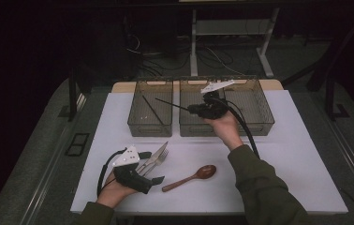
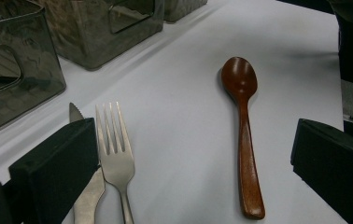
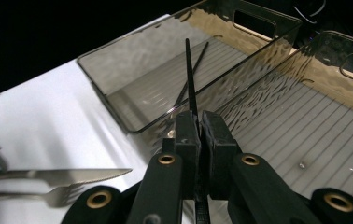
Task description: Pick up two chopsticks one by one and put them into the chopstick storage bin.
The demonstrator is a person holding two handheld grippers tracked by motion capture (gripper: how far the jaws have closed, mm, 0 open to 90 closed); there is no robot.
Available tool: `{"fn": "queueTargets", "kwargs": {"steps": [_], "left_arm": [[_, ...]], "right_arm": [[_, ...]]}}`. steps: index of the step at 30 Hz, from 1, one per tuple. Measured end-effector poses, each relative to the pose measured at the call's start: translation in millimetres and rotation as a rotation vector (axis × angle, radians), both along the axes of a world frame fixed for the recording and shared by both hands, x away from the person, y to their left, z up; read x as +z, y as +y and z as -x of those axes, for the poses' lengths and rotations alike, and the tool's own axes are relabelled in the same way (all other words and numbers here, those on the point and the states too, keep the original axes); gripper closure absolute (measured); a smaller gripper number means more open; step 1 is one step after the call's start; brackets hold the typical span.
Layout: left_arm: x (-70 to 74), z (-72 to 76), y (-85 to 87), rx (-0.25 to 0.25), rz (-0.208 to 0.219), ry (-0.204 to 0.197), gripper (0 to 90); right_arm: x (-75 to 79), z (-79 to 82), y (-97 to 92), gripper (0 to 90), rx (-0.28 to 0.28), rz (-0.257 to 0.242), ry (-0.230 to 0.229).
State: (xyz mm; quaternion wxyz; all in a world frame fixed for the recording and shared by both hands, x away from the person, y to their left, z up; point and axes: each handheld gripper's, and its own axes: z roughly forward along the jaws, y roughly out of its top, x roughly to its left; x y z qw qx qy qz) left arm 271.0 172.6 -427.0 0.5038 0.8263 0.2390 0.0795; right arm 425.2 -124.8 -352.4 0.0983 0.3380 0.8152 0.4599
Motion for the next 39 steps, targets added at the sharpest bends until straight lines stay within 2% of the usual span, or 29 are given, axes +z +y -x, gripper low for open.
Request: {"fn": "queueTargets", "kwargs": {"steps": [5, 19, 24, 29, 39], "left_arm": [[0.0, 1.0, -0.7, -0.001, 0.003, -0.001, 0.0], [0.7, 1.1, -1.5, -0.008, 0.015, 0.002, 0.0], [1.0, 1.1, -2.1, -0.012, 0.018, 0.000, 0.0], [1.4, 1.6, -2.4, -0.016, 0.021, 0.000, 0.0], [1.7, 1.7, -2.3, -0.015, 0.031, 0.000, 0.0]], "right_arm": [[-2.2, -8.9, 13.7, 84.9, -0.016, 0.003, 0.014], [-9.9, -32.0, 61.6, 84.8, -0.041, 0.061, 0.035], [-13.1, -39.6, 79.6, 84.7, -0.049, 0.066, 0.049], [-19.3, -47.9, 96.8, 84.7, -0.069, 0.126, 0.050], [-25.9, -56.9, 115.6, 84.6, -0.087, 0.150, 0.066]]}}
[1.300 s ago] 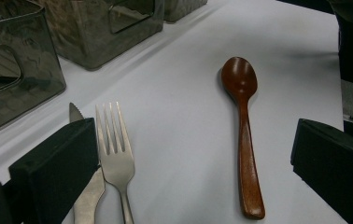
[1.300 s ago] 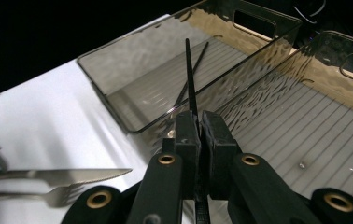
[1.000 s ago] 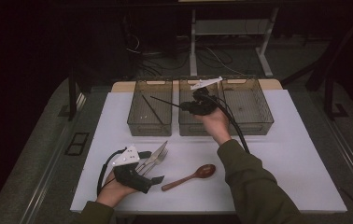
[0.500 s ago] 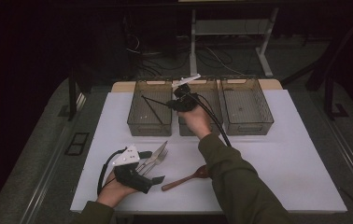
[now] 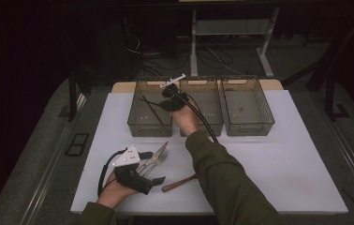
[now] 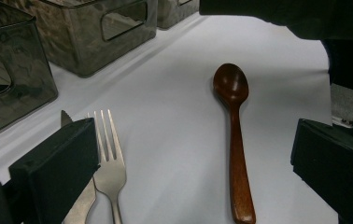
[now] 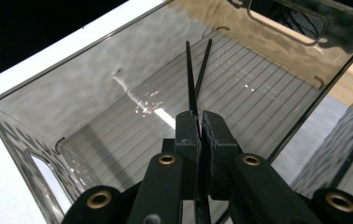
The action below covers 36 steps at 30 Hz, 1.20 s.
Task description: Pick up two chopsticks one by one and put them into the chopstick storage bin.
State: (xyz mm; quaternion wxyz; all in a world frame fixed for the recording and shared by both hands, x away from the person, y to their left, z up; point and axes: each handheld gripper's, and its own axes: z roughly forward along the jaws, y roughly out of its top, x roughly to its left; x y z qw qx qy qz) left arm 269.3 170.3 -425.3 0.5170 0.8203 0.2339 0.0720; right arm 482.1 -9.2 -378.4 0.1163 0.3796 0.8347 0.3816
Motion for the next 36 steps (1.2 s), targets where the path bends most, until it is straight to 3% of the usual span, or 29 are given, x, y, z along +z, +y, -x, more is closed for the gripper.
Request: {"fn": "queueTargets", "kwargs": {"steps": [9, 12, 20, 25, 30, 36], "left_arm": [[0.2, 0.0, -0.7, -0.001, 0.000, -0.001, 0.0], [0.3, 0.0, -0.4, 0.001, 0.000, 0.000, 0.0], [0.0, -0.3, 0.0, 0.000, -0.002, -0.002, 0.1], [-0.3, -0.7, 0.3, 0.000, -0.005, -0.002, 0.1], [-1.1, -0.7, 0.7, 0.000, -0.012, 0.002, 0.0], [-2.2, -2.6, 3.5, 0.013, -0.008, 0.004, 0.0]], "right_arm": [[-5.9, 0.8, 4.8, 83.6, 0.016, 0.002, 0.009], [-5.3, 1.5, 4.9, 75.0, 0.021, -0.013, 0.018], [4.4, 6.1, -2.1, 62.8, 0.057, -0.031, 0.017], [11.6, 13.9, -10.4, 51.3, 0.091, -0.047, -0.011], [13.3, 24.2, -22.7, 44.1, 0.160, -0.086, -0.023], [15.7, 36.5, -41.2, 37.3, 0.212, -0.083, -0.043]]}}
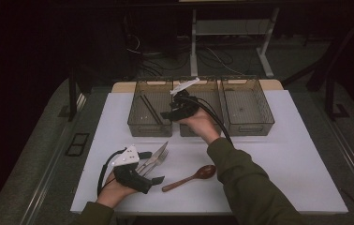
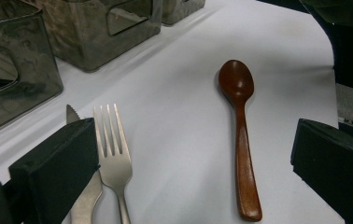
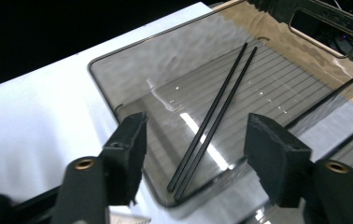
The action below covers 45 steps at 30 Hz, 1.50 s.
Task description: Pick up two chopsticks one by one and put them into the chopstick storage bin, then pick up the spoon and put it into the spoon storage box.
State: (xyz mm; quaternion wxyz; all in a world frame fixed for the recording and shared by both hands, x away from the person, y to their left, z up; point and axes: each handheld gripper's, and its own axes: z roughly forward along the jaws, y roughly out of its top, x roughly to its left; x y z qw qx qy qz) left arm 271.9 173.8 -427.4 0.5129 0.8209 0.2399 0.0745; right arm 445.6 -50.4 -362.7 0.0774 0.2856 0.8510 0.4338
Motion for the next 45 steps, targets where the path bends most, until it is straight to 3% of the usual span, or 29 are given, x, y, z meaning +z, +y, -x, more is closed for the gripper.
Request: {"fn": "queueTargets", "kwargs": {"steps": [9, 19, 29, 41, 45], "left_arm": [[-0.3, -0.1, 0.0, 0.002, -0.005, 0.004, 0.0], [0.0, 1.2, -2.1, 0.004, -0.012, 0.005, 0.0], [0.0, 1.3, -2.2, 0.005, -0.015, 0.004, 0.0], [-0.1, 1.2, -2.3, 0.011, -0.021, 0.009, 0.0], [0.5, 1.5, -2.2, 0.018, -0.027, 0.004, 0.0]], "right_arm": [[5.2, 20.1, -26.7, 24.6, 0.005, -0.008, -0.023], [2.1, 48.0, -64.0, 25.4, 0.018, -0.052, -0.032], [-1.7, 70.4, -101.3, 19.8, -0.002, -0.096, -0.032], [-22.4, 95.5, -148.2, 19.1, -0.034, -0.143, -0.007], [-31.4, 108.3, -165.0, 18.7, -0.053, -0.133, -0.018]]}}
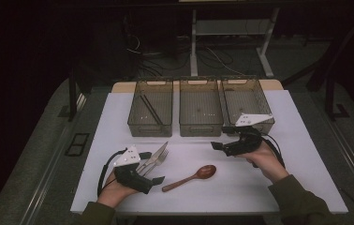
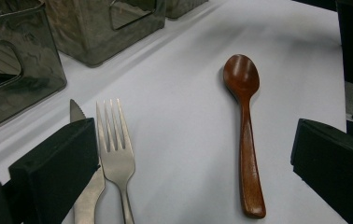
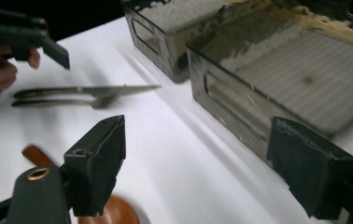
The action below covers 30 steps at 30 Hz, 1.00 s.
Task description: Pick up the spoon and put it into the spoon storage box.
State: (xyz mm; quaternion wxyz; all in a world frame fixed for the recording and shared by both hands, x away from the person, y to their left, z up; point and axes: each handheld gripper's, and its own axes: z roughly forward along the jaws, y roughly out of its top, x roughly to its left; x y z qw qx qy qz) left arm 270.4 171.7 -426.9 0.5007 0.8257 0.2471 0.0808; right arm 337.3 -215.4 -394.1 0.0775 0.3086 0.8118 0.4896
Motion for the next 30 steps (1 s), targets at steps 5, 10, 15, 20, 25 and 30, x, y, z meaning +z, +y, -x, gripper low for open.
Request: {"fn": "queueTargets", "kwargs": {"steps": [5, 10, 15, 20, 25, 30], "left_arm": [[0.0, 0.4, -1.8, -0.005, -0.005, -0.002, 0.0], [-0.1, -0.2, -1.2, -0.004, -0.002, -0.002, 0.0], [0.7, 0.3, -1.7, -0.002, 0.000, -0.005, 0.0], [0.9, -0.1, -0.8, 0.004, 0.002, -0.005, 0.0], [1.8, -0.7, -0.3, 0.001, -0.003, -0.010, 0.0], [3.4, -1.5, -3.2, -0.001, 0.006, -0.012, 0.0]], "right_arm": [[-4.5, 13.4, -20.3, 17.9, -0.034, -0.015, -0.006], [-9.6, 24.8, -34.6, 17.8, -0.073, -0.025, -0.017], [-19.6, 37.1, -39.7, 16.6, -0.073, -0.017, -0.035], [-28.8, 50.6, -47.6, 16.0, -0.068, -0.013, -0.029], [-34.6, 62.2, -57.2, 14.2, -0.093, 0.011, -0.036], [-40.0, 71.2, -68.2, 13.8, -0.119, 0.032, -0.040]]}}
